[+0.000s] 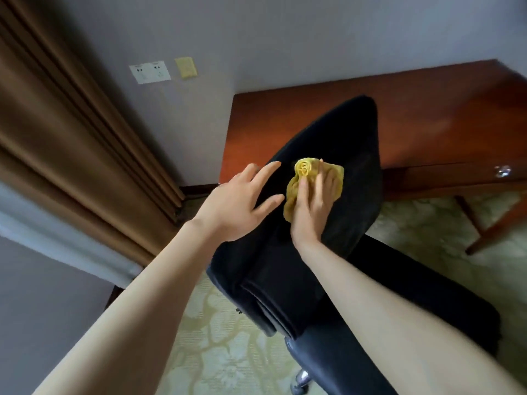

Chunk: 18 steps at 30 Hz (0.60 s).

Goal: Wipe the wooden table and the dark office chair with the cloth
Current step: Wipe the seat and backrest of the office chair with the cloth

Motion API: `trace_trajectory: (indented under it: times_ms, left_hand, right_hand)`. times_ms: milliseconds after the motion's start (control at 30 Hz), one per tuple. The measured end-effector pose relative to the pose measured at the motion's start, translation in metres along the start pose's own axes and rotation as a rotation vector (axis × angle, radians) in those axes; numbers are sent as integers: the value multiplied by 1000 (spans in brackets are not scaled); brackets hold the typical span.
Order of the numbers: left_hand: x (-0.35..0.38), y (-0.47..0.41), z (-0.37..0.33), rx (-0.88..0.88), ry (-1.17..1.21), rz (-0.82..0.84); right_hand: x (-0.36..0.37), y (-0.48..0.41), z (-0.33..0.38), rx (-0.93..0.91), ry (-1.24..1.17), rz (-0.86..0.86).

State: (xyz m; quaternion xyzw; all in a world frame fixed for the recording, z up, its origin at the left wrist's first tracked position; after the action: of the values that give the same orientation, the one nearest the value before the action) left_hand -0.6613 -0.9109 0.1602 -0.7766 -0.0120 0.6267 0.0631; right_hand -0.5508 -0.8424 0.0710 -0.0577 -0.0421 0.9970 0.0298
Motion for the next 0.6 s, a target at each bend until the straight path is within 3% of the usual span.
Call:
trace_trajectory:
  times_ms: [233,333,433,600]
  left_hand:
    - [18,-56,-7,157,144,122]
    - [22,-58,-4,162,53,93]
    - [24,-56,-12,235,-135,73]
    - [18,-61,-13,239,-157,46]
  right_hand:
    - [11,53,-8,-320,158,92]
    - [14,59,-17,-433,194,163]
    - [11,44,-19,-448,159,148]
    - [5,-1,-23,-322,104,56]
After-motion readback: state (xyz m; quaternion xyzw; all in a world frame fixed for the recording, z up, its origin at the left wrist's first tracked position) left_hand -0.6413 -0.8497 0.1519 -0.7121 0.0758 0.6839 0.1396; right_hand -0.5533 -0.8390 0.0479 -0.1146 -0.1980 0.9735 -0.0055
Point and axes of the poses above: each hand's wrist, its own y-axis away from the middle knuckle, its own x-axis out of the palm, z = x × y, the point moved 8 cm from there along -y, towards the middle knuckle, and after that the axes turned 4 degrees about x, right-handed, at the moved point
